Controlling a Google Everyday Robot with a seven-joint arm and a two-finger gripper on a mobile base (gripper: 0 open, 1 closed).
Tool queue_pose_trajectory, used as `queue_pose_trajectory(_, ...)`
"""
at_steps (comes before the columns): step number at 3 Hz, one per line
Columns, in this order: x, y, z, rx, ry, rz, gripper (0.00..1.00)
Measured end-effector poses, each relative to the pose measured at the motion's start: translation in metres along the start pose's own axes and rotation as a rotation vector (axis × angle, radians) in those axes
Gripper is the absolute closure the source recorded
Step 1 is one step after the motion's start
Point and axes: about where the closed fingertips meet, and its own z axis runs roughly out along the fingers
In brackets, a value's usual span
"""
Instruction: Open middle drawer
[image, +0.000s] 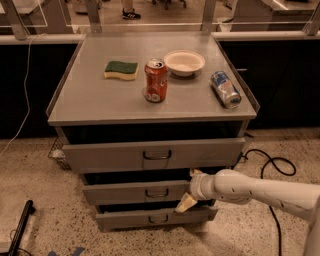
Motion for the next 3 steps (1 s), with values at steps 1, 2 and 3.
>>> queue_pose_trajectory(1,0.0065,-0.0087,0.0178,0.002,0.003,0.019,0.0)
queue_pose_trajectory(2,0.0065,-0.0098,0.0189,0.003,0.002,0.02,0.19)
queue_pose_trajectory(3,0.0065,-0.0098,0.0189,0.003,0.002,0.02,0.41)
